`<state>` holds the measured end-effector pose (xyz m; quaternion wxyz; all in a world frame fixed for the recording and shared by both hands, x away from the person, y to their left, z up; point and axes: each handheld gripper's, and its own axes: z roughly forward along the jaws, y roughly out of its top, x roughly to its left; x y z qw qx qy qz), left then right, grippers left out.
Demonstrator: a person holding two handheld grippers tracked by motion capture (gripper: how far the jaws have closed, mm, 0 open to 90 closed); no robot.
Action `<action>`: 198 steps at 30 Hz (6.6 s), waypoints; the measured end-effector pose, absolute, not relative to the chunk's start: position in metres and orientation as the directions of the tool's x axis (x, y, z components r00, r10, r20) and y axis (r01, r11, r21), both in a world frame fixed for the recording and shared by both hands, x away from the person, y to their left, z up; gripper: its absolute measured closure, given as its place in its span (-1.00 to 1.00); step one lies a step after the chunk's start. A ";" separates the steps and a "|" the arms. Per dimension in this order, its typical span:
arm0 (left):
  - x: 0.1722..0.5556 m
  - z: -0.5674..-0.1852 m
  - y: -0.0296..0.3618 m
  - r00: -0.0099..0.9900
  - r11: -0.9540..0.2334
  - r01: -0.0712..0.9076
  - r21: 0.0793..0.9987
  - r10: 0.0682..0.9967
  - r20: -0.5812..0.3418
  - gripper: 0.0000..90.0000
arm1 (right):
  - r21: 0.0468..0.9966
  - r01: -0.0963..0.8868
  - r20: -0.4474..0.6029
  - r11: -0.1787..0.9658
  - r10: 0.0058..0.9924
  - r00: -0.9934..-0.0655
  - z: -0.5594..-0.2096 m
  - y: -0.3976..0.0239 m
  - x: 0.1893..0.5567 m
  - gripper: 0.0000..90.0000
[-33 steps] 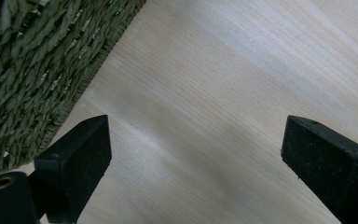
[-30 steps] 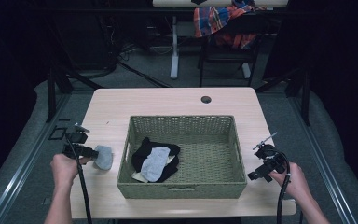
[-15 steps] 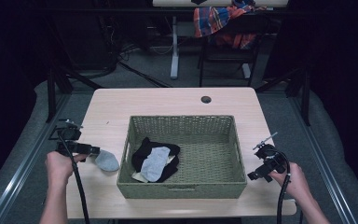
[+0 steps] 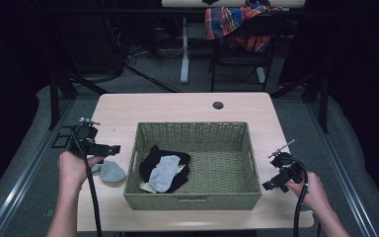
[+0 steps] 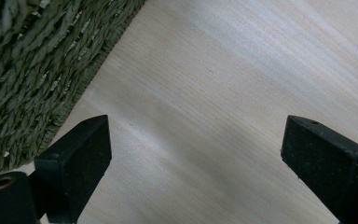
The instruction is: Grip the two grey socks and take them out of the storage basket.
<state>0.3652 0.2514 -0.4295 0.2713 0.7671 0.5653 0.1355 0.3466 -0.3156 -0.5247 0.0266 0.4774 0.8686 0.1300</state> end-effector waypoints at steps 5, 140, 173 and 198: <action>0.363 -0.426 0.232 0.365 -0.255 0.777 0.576 0.927 -0.082 -0.95 | 0.246 0.821 0.078 0.515 0.834 -0.546 -0.525 -0.316 0.347 -0.82; 0.352 -0.369 0.215 0.485 -0.343 0.673 0.656 0.874 -0.041 0.89 | 0.233 0.830 0.074 0.507 0.842 -0.535 -0.525 -0.323 0.340 -0.82; 0.373 -0.431 0.289 0.294 -0.201 0.820 0.536 0.951 -0.092 0.89 | 0.221 0.832 0.074 0.509 0.842 -0.535 -0.524 -0.323 0.340 -0.82; 0.385 -0.476 0.301 0.239 -0.163 0.883 0.441 0.964 -0.121 0.89 | 0.233 0.834 0.098 0.499 0.842 -0.531 -0.526 -0.322 0.340 -0.82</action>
